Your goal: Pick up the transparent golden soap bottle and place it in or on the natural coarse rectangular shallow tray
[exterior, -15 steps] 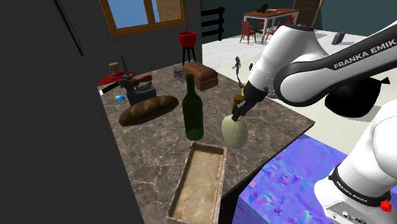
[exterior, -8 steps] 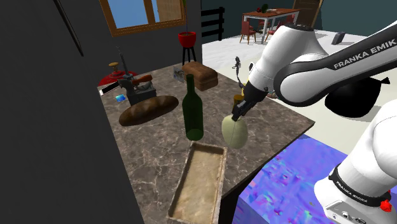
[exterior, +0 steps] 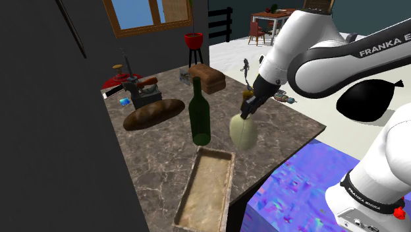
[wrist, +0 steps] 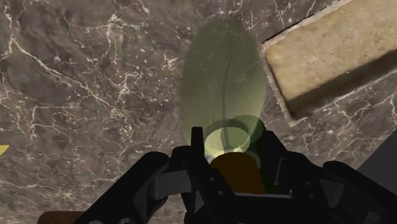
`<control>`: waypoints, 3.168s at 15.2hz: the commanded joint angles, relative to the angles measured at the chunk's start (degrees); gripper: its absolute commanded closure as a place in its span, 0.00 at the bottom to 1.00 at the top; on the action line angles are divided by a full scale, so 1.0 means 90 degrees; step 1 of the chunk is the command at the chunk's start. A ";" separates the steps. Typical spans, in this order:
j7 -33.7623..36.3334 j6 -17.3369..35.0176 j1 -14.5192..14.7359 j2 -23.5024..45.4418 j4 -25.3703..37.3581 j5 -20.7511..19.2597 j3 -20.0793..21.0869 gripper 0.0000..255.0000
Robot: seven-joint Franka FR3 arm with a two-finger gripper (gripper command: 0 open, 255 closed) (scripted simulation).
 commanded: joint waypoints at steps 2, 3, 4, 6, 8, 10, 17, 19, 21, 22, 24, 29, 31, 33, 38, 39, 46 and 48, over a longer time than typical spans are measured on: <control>0.0001 -0.0318 -0.0029 -0.0159 0.0158 -0.0042 -0.0034 1.00; 0.0007 -0.0428 -0.0036 -0.0211 0.0216 -0.0055 -0.0041 1.00; 0.0014 -0.0536 -0.0043 -0.0260 0.0276 -0.0068 -0.0048 1.00; 0.0026 -0.0749 -0.0057 -0.0350 0.0400 -0.0093 -0.0063 1.00; 0.0038 -0.0957 -0.0070 -0.0429 0.0528 -0.0117 -0.0078 1.00; 0.0049 -0.1160 -0.0083 -0.0498 0.0662 -0.0140 -0.0093 1.00; 0.0254 -0.1776 -0.0055 -0.0649 0.1144 -0.0159 0.0013 1.00; 0.0599 -0.1860 0.0058 -0.0623 0.1284 -0.0071 0.0315 1.00; 0.0939 -0.1940 0.0156 -0.0563 0.1456 0.0006 0.0614 1.00; 0.1108 -0.1978 0.0198 -0.0521 0.1552 0.0039 0.0762 1.00; 0.1442 -0.2053 0.0265 -0.0415 0.1768 0.0096 0.1059 1.00; 0.2273 -0.2237 0.0344 -0.0034 0.2424 0.0151 0.1798 1.00; 0.2605 -0.2312 0.0336 0.0160 0.2731 0.0134 0.2098 1.00; 0.2941 -0.2391 0.0304 0.0377 0.3063 0.0090 0.2403 1.00; 0.3230 -0.2198 0.0268 0.0595 0.3117 0.0059 0.2720 1.00; 0.3237 -0.2111 0.0271 0.0608 0.3043 0.0067 0.2742 1.00; 0.3304 -0.1484 0.0268 0.0751 0.2558 0.0101 0.2920 1.00; 0.3328 -0.1300 0.0260 0.0807 0.2430 0.0105 0.2978 1.00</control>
